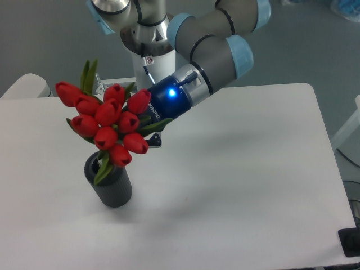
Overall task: Insert the flowers into the vase
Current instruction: 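Lower the tulip stems down into the black vase opening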
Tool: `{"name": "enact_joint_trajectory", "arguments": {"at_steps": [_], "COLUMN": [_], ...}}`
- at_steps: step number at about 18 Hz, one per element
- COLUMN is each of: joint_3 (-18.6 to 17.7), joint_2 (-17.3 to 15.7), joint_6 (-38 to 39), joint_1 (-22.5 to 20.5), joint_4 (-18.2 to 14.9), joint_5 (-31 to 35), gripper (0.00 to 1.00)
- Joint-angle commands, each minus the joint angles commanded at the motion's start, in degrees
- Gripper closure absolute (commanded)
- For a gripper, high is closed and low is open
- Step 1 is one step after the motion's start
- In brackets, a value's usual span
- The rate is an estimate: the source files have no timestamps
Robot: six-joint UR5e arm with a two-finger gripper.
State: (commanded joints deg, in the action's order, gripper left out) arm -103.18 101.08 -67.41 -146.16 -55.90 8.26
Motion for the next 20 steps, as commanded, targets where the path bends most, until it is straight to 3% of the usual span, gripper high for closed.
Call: {"name": "enact_joint_trajectory", "arguments": {"at_steps": [14,20], "joint_3": [-2.2,-5.9], "joint_2": [-0.4,-0.5], "joint_6": [-3.3,-7.4], "joint_1": [0.1,0.3], "joint_4": [0.5,0.6], "joint_5": [0.4,3.3], "gripper": [1.0,1.0]}}
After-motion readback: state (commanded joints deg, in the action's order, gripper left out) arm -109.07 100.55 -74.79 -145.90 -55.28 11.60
